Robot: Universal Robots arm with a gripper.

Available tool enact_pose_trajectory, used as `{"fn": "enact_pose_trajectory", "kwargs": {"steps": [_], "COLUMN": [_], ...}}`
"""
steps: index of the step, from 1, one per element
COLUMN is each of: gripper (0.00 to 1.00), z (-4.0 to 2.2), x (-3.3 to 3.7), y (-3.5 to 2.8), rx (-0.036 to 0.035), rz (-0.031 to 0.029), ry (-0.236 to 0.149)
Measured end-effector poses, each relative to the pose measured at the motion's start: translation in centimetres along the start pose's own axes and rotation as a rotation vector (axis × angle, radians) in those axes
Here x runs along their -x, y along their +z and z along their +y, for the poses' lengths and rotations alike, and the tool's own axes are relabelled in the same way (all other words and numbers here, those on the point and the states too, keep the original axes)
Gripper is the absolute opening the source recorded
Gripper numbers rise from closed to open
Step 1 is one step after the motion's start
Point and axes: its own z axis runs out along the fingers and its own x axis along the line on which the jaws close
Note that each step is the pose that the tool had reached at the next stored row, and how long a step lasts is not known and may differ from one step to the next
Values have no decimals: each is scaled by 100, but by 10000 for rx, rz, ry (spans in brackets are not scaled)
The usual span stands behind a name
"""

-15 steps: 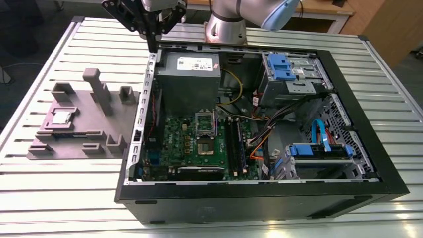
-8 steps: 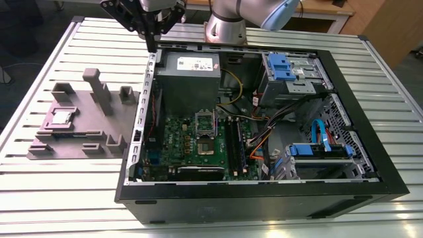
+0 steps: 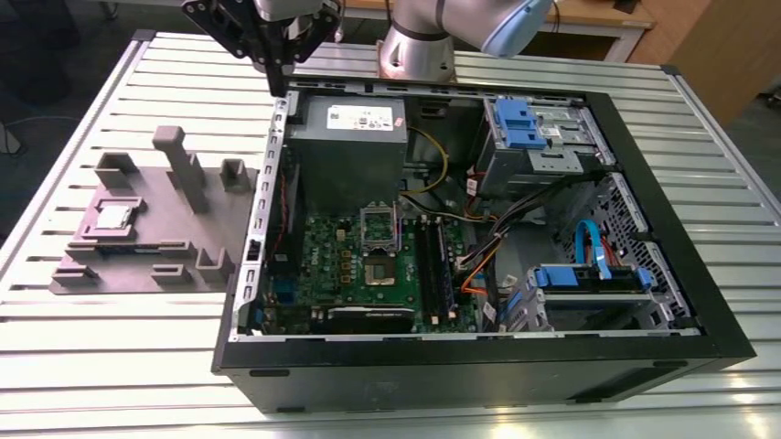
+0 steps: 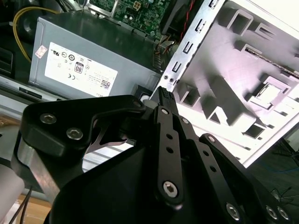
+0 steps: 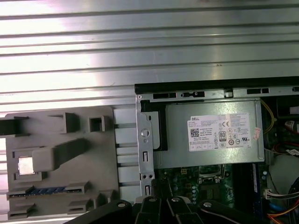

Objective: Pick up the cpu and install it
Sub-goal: 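Reach for the cpu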

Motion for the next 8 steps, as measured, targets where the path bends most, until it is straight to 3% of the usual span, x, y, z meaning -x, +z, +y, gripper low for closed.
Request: {"fn": "enact_pose_trajectory", "kwargs": {"steps": [8], "gripper": [10], "z": [-4], "x": [-60], "y": [-1], "rx": [1], "rz": [-1], "ry": [-1]}}
